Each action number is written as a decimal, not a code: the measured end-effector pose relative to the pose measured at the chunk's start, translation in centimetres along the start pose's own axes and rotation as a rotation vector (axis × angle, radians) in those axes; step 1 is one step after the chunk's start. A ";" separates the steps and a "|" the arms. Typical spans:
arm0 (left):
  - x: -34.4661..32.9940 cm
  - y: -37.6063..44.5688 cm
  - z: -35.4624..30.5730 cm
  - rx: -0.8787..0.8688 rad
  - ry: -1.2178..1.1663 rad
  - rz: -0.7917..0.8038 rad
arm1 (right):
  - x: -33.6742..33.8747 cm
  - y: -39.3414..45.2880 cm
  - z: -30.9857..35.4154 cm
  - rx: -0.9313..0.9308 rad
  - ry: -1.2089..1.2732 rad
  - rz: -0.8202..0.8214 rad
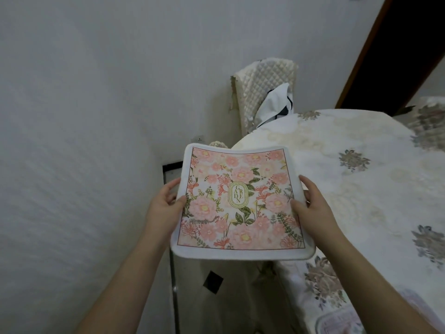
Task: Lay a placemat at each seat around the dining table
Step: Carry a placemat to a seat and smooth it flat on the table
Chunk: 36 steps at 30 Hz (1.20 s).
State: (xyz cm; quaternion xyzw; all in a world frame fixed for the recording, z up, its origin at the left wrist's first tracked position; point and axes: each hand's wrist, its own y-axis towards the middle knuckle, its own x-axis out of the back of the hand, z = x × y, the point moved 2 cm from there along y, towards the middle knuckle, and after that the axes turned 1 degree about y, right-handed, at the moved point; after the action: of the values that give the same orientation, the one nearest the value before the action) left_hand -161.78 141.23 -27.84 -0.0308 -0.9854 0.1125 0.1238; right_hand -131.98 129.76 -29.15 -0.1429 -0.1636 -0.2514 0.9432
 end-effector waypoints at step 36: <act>-32.6 15.8 -3.3 -0.232 0.310 1.064 | 7.5 -1.6 -12.6 -0.520 0.425 -0.901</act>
State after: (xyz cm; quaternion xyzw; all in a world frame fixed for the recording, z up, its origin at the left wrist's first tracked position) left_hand -128.94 154.43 -36.08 -0.5527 -0.8104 0.0443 0.1893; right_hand -123.70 120.75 -37.41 -0.2328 0.0526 -0.6848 0.6886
